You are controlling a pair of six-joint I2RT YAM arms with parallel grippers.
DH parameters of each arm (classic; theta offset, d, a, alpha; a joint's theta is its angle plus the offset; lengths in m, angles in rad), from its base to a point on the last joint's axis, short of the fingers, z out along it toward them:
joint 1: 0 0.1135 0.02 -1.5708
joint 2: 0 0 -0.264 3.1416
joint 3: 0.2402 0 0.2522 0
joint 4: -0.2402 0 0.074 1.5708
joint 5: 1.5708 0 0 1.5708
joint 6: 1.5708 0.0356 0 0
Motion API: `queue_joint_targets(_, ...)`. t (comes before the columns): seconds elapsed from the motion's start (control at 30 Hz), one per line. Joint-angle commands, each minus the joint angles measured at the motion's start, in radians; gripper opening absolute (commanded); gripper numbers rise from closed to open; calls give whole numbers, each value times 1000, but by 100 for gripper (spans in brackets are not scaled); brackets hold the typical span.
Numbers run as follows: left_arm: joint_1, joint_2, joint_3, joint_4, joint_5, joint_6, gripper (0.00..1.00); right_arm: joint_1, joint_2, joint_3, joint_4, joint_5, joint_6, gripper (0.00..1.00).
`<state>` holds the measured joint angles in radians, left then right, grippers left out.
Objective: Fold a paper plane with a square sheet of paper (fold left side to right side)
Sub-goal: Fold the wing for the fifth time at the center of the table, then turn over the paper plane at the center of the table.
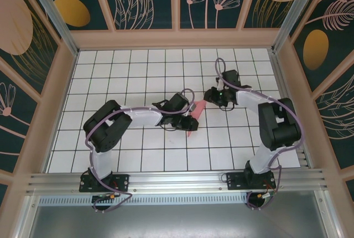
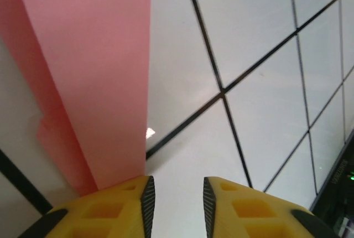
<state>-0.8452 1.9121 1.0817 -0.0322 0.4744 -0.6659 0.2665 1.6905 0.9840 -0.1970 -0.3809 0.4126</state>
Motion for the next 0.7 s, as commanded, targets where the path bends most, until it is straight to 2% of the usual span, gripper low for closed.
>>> queue_joint_targets(0.0,-3,-103,-3,-21,30,8,37,-7,-80,43,-103,103,-41,35)
queue_joint_targets(0.1,6,-178,-11,-36,8,18,40,-3,-130,33,-135,127,-17,38)
queue_joint_targets(0.2,18,-264,-30,-66,-85,34,44,31,-198,-2,-134,156,45,48)
queue_joint_targets(0.4,26,-421,-98,-99,-457,22,54,186,-279,-40,-160,261,198,66)
queue_joint_targets(0.5,27,-473,-152,-82,-586,2,59,260,-281,-99,-132,291,293,68)
queue_joint_targets(0.67,26,-520,-191,-84,-692,-21,61,321,-254,-167,-105,339,384,68)
